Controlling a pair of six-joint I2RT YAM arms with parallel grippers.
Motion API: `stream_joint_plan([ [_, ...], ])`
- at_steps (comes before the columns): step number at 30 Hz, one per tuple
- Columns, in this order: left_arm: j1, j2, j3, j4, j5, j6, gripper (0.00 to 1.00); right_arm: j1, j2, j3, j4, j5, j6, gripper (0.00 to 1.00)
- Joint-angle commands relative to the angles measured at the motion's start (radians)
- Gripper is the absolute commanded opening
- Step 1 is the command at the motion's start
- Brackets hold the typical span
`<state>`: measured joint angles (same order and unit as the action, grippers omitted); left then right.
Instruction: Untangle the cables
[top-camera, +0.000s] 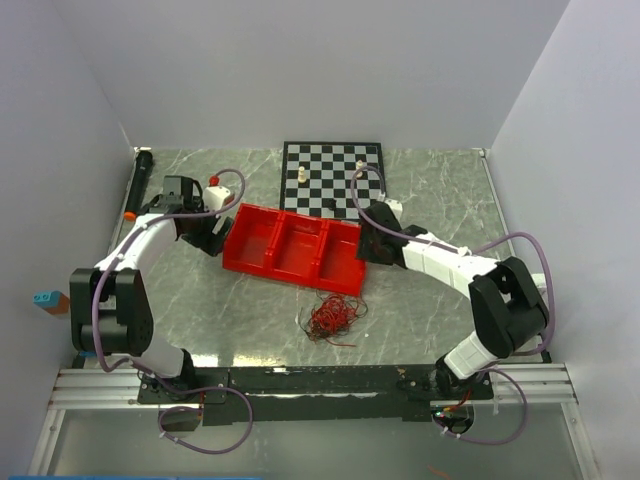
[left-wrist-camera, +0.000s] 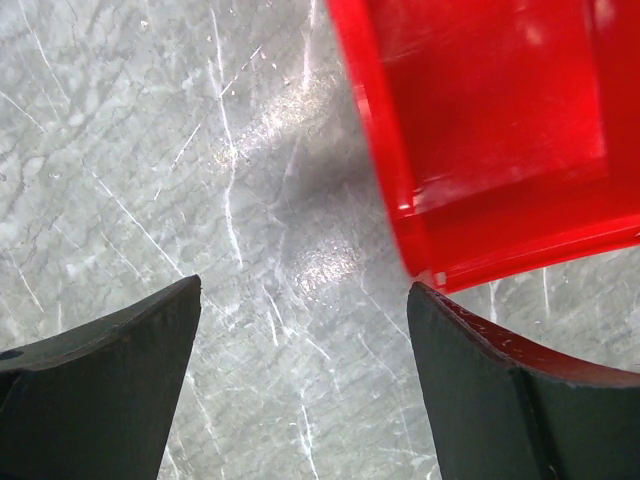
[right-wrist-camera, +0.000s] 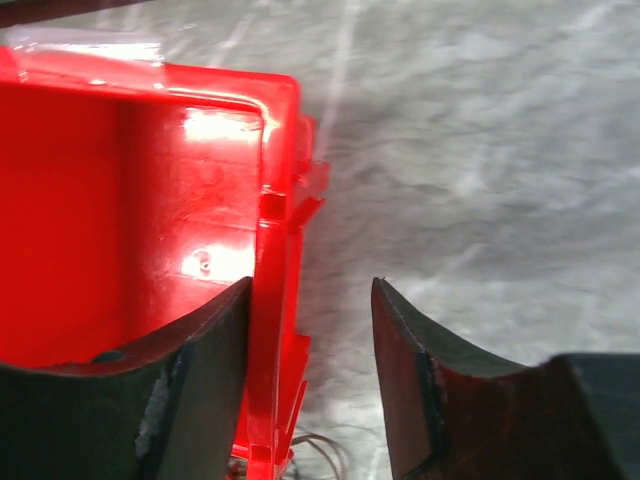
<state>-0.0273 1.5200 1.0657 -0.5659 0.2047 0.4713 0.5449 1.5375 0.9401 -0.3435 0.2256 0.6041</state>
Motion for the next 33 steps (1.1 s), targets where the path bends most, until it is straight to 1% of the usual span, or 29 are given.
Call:
stream_joint_plan([
  [1, -0.014, -0.009, -0.001, 0.009, 0.012, 0.007, 0.88, -0.057, -0.05, -0.015, -0.091, 0.083, -0.004, 0.57],
  [6, -0.054, -0.029, -0.036, 0.009, 0.027, 0.021, 0.9, -0.151, -0.076, -0.024, -0.081, 0.075, 0.008, 0.66],
  [9, -0.082, -0.067, -0.059, 0.014, 0.029, 0.01, 0.92, -0.16, -0.099, -0.014, -0.066, 0.066, -0.004, 0.76],
  [12, -0.088, -0.107, -0.052, -0.009, 0.044, -0.005, 0.95, -0.134, -0.149, -0.026, -0.049, 0.034, -0.013, 0.83],
  [15, -0.089, -0.162, 0.013, -0.107, 0.1, -0.028, 0.98, -0.03, -0.241, -0.055, -0.066, 0.044, -0.032, 0.86],
  [17, -0.095, -0.211, 0.048, -0.159, 0.142, -0.04, 0.97, 0.039, -0.324, -0.087, -0.08, 0.032, -0.033, 0.86],
  [18, -0.105, -0.233, 0.06, -0.175, 0.151, -0.042, 0.97, 0.073, -0.367, -0.121, -0.071, 0.0, -0.036, 0.86],
  [21, -0.141, -0.29, 0.065, -0.207, 0.153, -0.046, 0.97, 0.138, -0.488, -0.248, 0.003, -0.155, -0.029, 0.83],
  [24, -0.161, -0.328, 0.04, -0.198, 0.166, -0.049, 0.97, 0.165, -0.52, -0.337, 0.063, -0.279, -0.018, 0.82],
  [27, -0.168, -0.36, 0.004, -0.155, 0.179, -0.065, 0.97, 0.179, -0.522, -0.406, 0.17, -0.368, -0.021, 0.8],
  [30, -0.181, -0.354, 0.0, -0.135, 0.158, -0.091, 0.97, 0.205, -0.462, -0.371, 0.192, -0.422, -0.044, 0.78],
  [32, -0.194, -0.322, 0.016, -0.103, 0.043, -0.137, 0.97, 0.23, -0.346, -0.309, 0.155, -0.445, -0.059, 0.73],
  [33, -0.194, -0.302, 0.036, -0.114, 0.004, -0.146, 0.97, 0.246, -0.303, -0.279, 0.132, -0.447, -0.064, 0.7],
])
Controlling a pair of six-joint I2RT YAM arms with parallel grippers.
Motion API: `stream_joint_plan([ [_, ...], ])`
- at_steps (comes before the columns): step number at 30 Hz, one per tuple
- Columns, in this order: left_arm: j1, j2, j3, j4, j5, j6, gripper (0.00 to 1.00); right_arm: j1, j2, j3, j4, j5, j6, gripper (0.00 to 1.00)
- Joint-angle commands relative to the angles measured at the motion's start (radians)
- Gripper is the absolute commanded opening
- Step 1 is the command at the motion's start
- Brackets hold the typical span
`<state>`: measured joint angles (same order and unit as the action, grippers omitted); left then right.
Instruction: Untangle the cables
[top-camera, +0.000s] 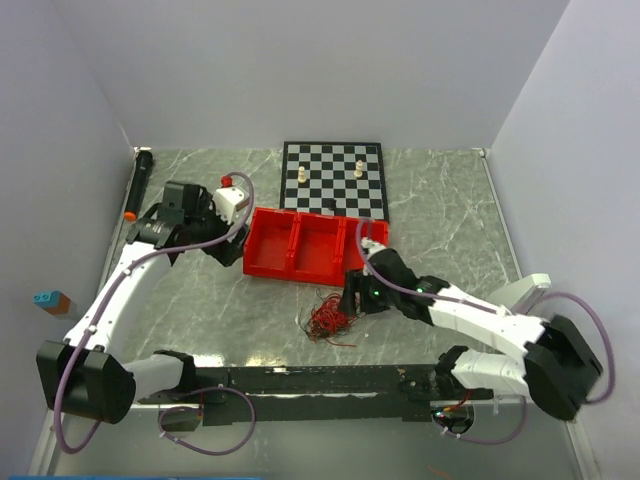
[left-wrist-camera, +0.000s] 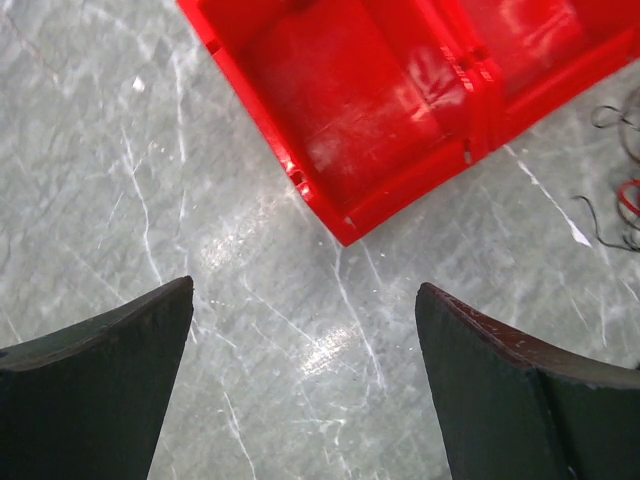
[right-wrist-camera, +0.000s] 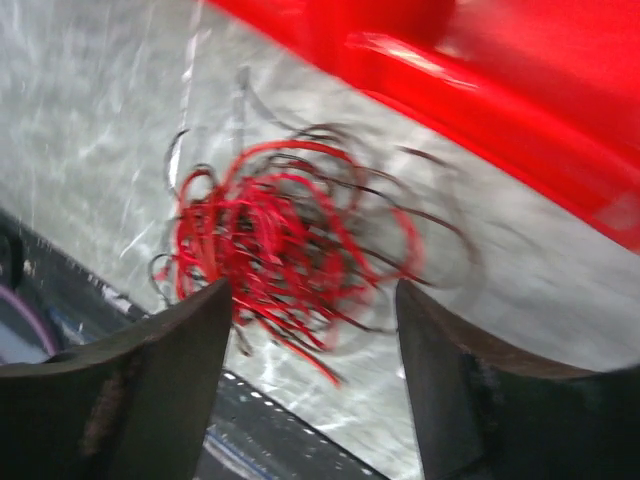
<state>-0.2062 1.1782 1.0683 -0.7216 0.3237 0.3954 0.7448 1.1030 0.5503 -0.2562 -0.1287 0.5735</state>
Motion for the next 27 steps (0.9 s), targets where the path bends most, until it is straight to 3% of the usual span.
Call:
stream_joint_plan([
  [1, -0.015, 0.056, 0.048, 0.03, -0.13, -0.075, 0.97, 0.062, 0.171, 0.137, 0.035, -0.095, -0.034, 0.69],
  [13, -0.012, -0.012, 0.061, 0.142, -0.238, -0.173, 0.97, 0.195, 0.236, 0.2, 0.095, -0.108, 0.032, 0.61],
  [20, -0.03, 0.109, 0.167, -0.064, -0.088, -0.089, 0.97, 0.185, 0.069, 0.2, -0.026, 0.029, -0.007, 0.64],
  [27, -0.154, 0.077, 0.124, -0.068, -0.013, -0.021, 0.97, 0.094, 0.046, 0.085, 0.0, 0.04, -0.018, 0.57],
])
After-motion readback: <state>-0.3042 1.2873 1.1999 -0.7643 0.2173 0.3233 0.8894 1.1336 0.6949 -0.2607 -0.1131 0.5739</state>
